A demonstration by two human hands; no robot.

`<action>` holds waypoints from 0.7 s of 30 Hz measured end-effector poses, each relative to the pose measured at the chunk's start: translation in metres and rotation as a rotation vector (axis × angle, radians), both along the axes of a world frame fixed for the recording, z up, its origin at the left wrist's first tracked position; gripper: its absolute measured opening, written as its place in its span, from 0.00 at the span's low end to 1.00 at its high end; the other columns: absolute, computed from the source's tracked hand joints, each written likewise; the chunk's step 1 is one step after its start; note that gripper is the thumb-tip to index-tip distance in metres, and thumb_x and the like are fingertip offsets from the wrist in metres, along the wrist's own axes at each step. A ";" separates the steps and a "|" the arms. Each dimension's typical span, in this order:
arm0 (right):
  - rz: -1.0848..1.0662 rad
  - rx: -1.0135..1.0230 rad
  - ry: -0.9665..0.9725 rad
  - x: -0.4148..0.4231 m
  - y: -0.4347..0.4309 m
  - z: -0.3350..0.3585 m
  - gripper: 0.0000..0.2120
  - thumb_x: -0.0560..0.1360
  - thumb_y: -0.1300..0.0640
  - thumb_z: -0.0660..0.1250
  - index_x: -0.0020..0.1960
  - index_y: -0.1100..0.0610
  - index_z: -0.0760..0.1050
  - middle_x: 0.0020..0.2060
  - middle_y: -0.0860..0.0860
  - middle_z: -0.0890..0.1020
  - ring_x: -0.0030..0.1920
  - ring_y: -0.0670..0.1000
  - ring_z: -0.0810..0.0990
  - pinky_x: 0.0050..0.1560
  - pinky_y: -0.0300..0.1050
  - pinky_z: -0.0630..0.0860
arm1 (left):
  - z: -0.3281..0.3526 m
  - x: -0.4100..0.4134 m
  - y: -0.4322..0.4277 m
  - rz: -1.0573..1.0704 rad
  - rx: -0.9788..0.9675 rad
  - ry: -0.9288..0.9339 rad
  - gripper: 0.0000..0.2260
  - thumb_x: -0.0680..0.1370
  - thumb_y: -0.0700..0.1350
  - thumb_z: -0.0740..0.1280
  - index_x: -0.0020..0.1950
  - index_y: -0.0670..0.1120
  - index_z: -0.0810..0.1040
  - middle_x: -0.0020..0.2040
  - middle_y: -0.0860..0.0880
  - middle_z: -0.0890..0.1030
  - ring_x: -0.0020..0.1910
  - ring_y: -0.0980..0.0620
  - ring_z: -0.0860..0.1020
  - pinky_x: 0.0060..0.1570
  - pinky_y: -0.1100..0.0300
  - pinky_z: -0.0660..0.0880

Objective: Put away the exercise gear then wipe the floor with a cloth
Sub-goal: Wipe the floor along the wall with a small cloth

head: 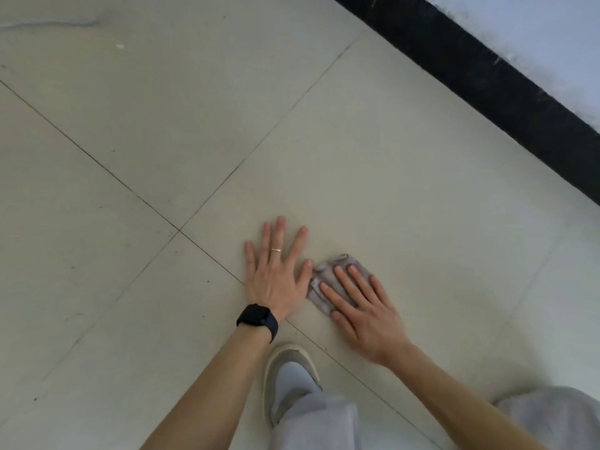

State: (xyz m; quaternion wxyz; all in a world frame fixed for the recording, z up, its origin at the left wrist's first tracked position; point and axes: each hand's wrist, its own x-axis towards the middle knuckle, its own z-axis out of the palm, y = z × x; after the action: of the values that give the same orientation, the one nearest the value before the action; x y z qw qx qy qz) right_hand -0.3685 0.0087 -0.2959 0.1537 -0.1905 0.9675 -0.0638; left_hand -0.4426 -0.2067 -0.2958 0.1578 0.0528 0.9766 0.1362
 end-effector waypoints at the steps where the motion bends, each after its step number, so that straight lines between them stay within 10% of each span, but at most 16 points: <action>1: -0.107 0.012 0.015 0.011 0.019 0.000 0.26 0.83 0.42 0.49 0.80 0.41 0.53 0.81 0.48 0.53 0.80 0.53 0.52 0.75 0.60 0.59 | -0.002 0.010 0.011 -0.013 -0.010 -0.010 0.30 0.80 0.63 0.51 0.81 0.59 0.48 0.82 0.49 0.42 0.80 0.44 0.43 0.75 0.34 0.46; 7: -0.581 0.077 0.033 0.026 0.069 -0.003 0.27 0.79 0.42 0.53 0.78 0.43 0.61 0.80 0.52 0.57 0.80 0.55 0.55 0.75 0.59 0.55 | -0.009 0.022 0.031 0.023 -0.102 -0.036 0.33 0.79 0.66 0.49 0.81 0.56 0.45 0.82 0.47 0.43 0.80 0.41 0.42 0.74 0.31 0.44; 21: -0.503 0.056 0.160 0.027 0.075 -0.018 0.28 0.79 0.37 0.55 0.77 0.42 0.62 0.79 0.52 0.61 0.78 0.58 0.59 0.74 0.65 0.56 | 0.005 0.011 0.035 0.013 -0.221 -0.249 0.31 0.80 0.68 0.42 0.78 0.60 0.31 0.78 0.52 0.27 0.77 0.44 0.30 0.74 0.37 0.35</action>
State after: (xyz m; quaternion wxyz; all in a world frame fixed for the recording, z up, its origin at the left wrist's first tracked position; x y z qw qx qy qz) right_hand -0.3419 0.0841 -0.3143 0.0612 0.0561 0.9949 -0.0577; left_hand -0.4314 -0.1721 -0.2912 0.2815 0.0114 0.9589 0.0342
